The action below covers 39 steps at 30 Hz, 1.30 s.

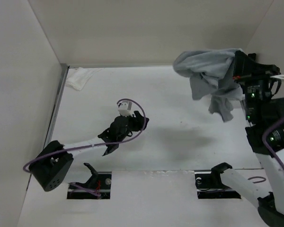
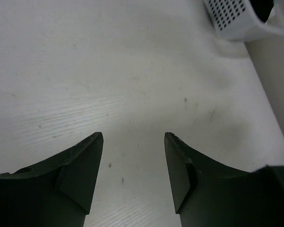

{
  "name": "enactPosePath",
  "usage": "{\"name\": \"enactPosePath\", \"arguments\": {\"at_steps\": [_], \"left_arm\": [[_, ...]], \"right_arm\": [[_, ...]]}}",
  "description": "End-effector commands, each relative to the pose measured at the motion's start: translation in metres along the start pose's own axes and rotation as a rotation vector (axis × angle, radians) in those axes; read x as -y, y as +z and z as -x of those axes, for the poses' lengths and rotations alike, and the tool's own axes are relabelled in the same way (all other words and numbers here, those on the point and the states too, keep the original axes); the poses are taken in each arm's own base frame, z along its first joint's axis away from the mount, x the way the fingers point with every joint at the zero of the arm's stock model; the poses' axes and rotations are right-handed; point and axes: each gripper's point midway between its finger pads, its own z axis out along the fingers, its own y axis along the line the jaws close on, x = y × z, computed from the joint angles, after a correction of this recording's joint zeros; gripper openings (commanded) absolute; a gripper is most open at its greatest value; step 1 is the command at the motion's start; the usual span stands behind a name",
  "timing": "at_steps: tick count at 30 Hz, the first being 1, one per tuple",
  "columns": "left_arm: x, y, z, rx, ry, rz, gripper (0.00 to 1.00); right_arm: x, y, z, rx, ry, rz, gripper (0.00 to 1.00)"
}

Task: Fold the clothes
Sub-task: Move the tank top to the center of the board, then flatten the tank top out

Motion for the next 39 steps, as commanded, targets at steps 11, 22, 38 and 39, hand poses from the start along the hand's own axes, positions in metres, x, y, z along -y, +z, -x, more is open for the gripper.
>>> {"name": "enactPosePath", "arguments": {"at_steps": [11, 22, 38, 39], "left_arm": [[-0.086, -0.062, 0.101, 0.302, -0.299, 0.137, 0.52], [-0.096, -0.047, 0.025, 0.032, -0.141, 0.272, 0.43], [0.007, -0.034, -0.102, -0.286, 0.182, 0.084, 0.53], [0.007, -0.033, -0.105, -0.290, 0.183, 0.087, 0.53]], "right_arm": [[-0.065, -0.040, -0.229, -0.469, 0.059, 0.116, 0.03], [0.090, 0.033, -0.378, -0.647, -0.032, -0.188, 0.41], [0.119, -0.294, -0.399, -1.238, -0.207, -0.217, 0.34], [0.124, -0.301, -0.399, -1.249, -0.191, -0.230, 0.37]]}}
